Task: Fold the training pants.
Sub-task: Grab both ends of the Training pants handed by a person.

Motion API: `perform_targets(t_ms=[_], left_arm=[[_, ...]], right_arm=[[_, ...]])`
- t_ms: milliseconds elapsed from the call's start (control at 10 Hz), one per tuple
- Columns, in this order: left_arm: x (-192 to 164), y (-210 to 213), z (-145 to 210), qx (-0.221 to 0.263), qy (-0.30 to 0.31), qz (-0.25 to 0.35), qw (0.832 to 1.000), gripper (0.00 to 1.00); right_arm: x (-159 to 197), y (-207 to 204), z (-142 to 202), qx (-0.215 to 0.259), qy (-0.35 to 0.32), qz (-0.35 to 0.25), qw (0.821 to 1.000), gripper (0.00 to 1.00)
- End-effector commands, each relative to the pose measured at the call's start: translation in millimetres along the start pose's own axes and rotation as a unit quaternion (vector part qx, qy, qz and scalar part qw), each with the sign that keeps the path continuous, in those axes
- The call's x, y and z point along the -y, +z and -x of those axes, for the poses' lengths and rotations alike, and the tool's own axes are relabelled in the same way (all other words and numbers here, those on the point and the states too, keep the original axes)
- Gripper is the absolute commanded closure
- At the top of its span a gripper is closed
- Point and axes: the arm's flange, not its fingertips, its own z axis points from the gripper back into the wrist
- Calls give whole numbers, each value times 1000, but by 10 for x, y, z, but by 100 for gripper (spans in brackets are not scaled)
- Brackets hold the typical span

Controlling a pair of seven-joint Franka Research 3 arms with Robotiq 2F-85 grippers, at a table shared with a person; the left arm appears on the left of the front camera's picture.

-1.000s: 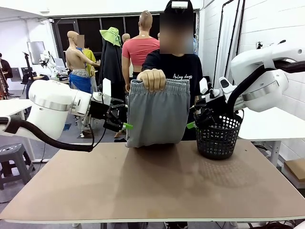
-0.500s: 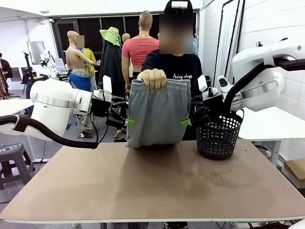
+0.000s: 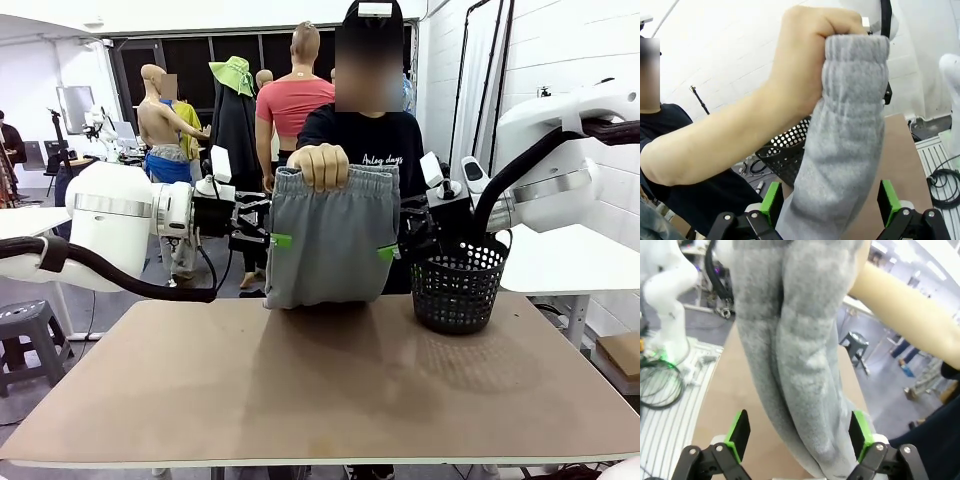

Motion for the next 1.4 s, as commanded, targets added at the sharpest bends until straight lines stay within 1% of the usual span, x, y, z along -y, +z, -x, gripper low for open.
perform_targets(t_ms=[0, 500, 600, 1100, 1200, 1300], left_arm=[[16, -7, -65, 18, 24, -15, 999, 0], [26, -129, -62, 18, 56, -19, 998, 0], [25, -151, -49, 24, 62, -13, 998, 0], [95, -201, -94, 70, 121, 2, 990, 0], [126, -213, -120, 73, 130, 11, 989, 0], [138, -229, -133, 66, 130, 13, 989, 0]], right_arm=[[59, 10, 47, 54, -11, -9, 998, 0], [184, -53, -20, 99, -32, -22, 994, 0], [226, -65, -28, 111, -41, -31, 992, 0], [388, -217, 3, 129, -89, -70, 985, 0], [416, -249, 14, 132, -96, -81, 983, 0], [427, -264, 15, 136, -98, -85, 982, 0]])
